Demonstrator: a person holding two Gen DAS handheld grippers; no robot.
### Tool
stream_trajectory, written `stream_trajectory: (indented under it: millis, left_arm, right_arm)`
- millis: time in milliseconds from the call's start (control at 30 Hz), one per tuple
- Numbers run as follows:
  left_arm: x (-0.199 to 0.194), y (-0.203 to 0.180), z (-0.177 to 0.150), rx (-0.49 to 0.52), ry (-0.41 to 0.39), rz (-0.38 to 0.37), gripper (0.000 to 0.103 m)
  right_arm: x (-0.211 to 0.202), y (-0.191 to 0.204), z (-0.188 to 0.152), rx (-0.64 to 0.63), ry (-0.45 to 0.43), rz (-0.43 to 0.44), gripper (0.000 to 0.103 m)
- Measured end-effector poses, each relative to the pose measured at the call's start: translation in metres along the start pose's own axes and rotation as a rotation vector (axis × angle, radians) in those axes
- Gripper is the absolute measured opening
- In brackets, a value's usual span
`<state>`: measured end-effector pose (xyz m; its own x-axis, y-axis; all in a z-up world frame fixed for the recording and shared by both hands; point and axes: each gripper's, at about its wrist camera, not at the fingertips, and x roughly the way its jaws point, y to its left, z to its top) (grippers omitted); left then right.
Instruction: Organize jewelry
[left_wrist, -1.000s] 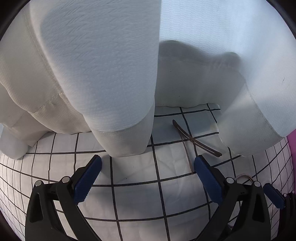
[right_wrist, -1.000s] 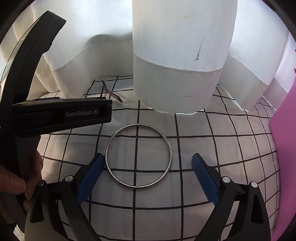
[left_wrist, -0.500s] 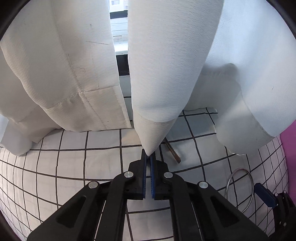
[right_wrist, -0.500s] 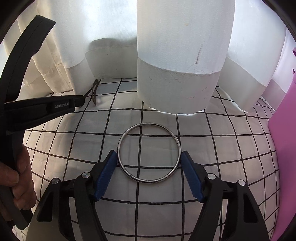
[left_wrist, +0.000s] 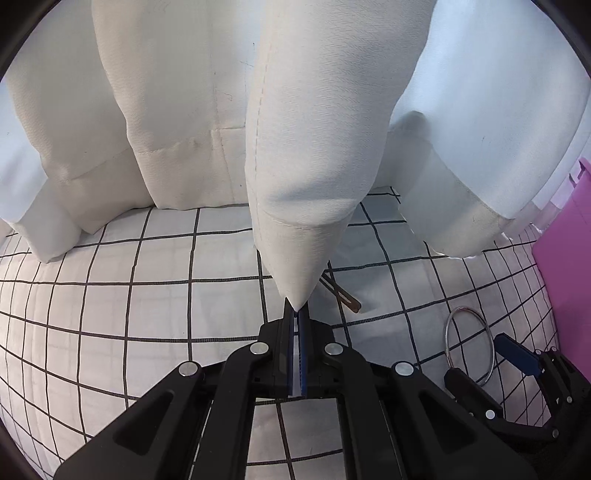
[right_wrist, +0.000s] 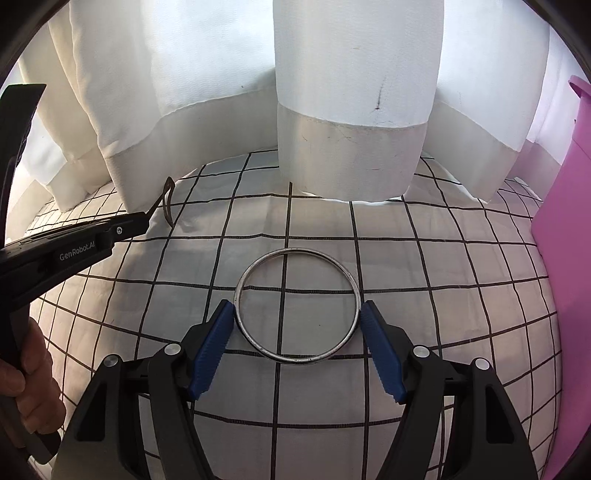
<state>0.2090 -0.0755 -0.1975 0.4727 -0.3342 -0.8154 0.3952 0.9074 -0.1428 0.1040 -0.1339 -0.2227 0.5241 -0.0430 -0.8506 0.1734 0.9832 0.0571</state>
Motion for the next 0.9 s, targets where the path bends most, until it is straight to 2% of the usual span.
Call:
stream_trajectory:
  millis: [67,200,233,333,467,633,700,900]
  left_arm:
    - [-0.008,0.001,-0.010,0.006,-0.013,-0.032,0.002]
    - [-0.016,0.006,-0.029,0.008,-0.011,-0.049,0.002]
    - [-0.013,0.014,-0.027,0.005,-0.015,-0.064,0.002]
    - [-0.021,0.023,-0.049,0.019,-0.026,-0.113,0.002]
    - [-0.033,0.034,-0.056,0.042,-0.023,-0.134,0.003]
    - [-0.030,0.037,-0.066,0.028,-0.009,-0.125,0.005]
    - [-0.032,0.037,-0.069,0.023,-0.015,-0.126,0.007]
    - [-0.041,0.041,-0.079,0.050,-0.018,-0.106,0.007]
  right_arm:
    - [-0.002,-0.001,-0.002,0.001,0.000,0.004,0.068]
    - [-0.005,-0.008,-0.008,0.007,0.001,0.013,0.068]
    - [-0.004,-0.010,-0.006,0.007,0.000,0.016,0.068]
    - [-0.001,-0.012,-0.003,0.004,0.002,0.026,0.068]
    - [-0.003,-0.011,-0.005,0.000,-0.002,0.038,0.068]
    - [-0.008,0.007,-0.006,-0.005,-0.008,0.047,0.068]
    - [-0.003,-0.001,-0.002,-0.007,-0.011,0.052,0.068]
    - [-0.018,0.014,-0.011,-0.008,-0.018,0.055,0.068]
